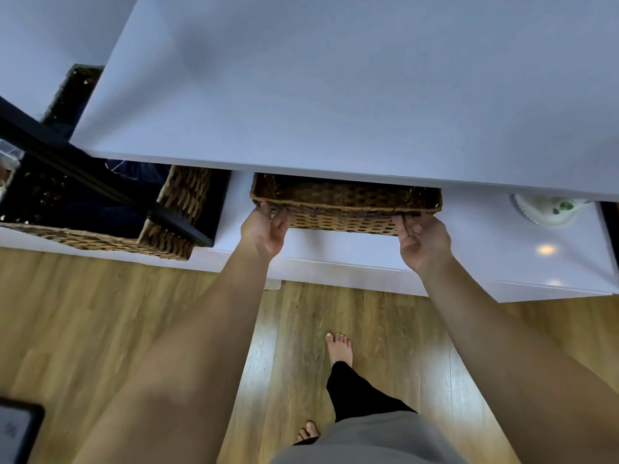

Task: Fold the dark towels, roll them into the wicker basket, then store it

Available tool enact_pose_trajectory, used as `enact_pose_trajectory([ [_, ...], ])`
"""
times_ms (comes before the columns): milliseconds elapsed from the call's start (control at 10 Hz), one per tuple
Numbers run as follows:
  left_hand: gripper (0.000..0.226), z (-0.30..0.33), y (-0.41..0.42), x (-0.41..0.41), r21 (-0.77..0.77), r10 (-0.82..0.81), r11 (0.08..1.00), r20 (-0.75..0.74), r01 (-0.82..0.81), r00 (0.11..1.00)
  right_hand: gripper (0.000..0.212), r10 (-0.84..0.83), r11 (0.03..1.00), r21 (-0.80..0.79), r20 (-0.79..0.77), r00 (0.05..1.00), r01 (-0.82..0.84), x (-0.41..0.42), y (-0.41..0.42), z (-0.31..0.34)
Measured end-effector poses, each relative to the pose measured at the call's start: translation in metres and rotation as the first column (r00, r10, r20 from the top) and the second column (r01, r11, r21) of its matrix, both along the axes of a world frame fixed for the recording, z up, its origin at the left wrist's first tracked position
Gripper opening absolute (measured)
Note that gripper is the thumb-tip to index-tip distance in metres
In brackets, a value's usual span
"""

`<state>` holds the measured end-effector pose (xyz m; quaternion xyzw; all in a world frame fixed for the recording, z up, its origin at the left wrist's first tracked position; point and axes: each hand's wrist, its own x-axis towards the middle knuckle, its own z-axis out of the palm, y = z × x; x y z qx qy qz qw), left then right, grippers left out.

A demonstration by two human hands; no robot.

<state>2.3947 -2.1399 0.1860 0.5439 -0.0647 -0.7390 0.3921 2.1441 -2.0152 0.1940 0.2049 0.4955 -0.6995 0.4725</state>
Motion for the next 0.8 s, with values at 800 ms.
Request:
enact_pose_trajectory([
  [800,0.051,0.012,0.030,-0.011,-0.164,-0.250,0.949,0.121,0.268,0.961,0.044,0.347,0.938,0.029,-0.121,0.930,-0.346,0.012,0.010,0.006],
])
